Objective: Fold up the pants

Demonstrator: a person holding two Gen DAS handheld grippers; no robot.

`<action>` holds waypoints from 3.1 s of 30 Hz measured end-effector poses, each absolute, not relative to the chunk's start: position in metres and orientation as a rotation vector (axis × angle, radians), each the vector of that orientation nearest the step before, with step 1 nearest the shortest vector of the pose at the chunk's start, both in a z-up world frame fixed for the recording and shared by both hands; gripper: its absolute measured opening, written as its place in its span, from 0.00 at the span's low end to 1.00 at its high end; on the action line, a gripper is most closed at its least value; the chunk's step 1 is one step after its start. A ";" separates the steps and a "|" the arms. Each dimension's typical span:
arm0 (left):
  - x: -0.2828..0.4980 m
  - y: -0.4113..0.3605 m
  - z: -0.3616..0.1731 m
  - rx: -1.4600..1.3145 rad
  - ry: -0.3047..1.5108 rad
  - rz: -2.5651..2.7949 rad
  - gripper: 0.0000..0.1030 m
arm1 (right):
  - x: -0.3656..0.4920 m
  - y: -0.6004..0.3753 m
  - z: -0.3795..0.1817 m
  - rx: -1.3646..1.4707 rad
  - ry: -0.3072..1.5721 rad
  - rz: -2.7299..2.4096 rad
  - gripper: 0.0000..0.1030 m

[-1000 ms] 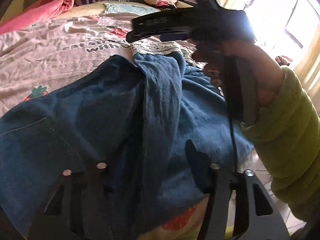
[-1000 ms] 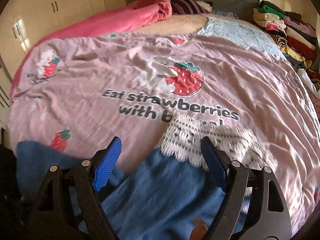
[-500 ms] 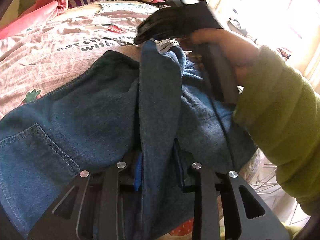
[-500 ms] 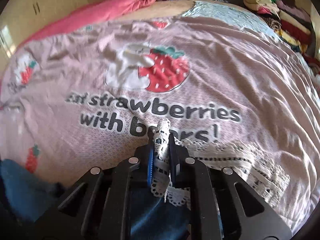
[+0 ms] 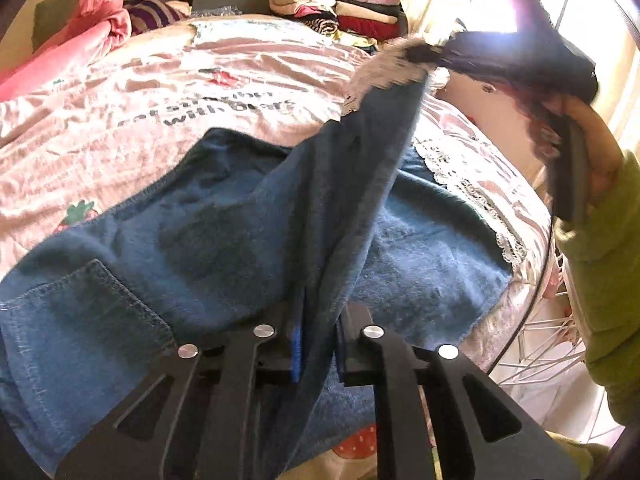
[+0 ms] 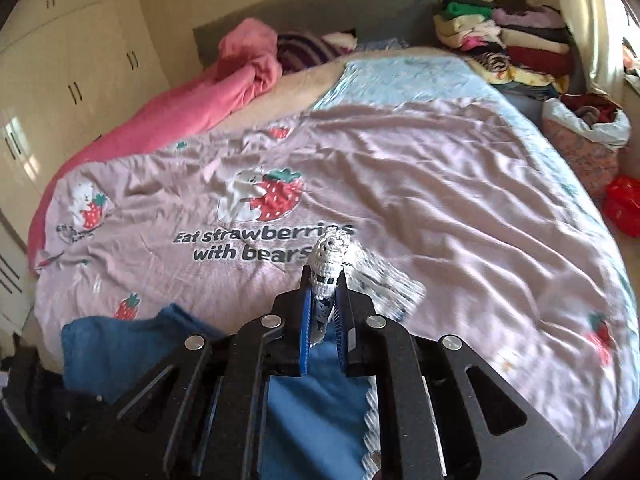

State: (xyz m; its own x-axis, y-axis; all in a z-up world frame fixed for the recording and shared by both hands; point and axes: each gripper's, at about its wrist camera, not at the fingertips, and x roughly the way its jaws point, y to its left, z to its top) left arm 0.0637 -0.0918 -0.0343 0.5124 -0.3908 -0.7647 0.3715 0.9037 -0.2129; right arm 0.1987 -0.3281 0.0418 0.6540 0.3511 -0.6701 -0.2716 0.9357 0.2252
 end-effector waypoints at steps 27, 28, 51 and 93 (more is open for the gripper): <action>0.020 -0.094 -0.011 0.133 0.873 -0.477 0.07 | 0.063 -0.396 -0.018 0.202 0.972 0.296 0.05; 0.019 -0.095 -0.012 0.134 0.874 -0.481 0.07 | 0.062 -0.397 -0.019 0.203 0.977 0.293 0.05; 0.022 -0.108 -0.040 0.158 0.961 -0.513 0.12 | 0.052 -0.410 -0.057 0.204 1.081 0.262 0.05; 0.021 0.113 -0.048 -0.297 0.875 0.060 0.61 | 0.072 -0.367 -0.049 0.086 0.953 0.390 0.37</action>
State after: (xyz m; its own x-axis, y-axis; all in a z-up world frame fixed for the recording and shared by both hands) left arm 0.0212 0.1131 -0.0483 0.6419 -0.0690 -0.7637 -0.1731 0.9572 -0.2319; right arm 0.0715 -0.3674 -0.0487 0.5151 0.3619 -0.7770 -0.2870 0.9270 0.2415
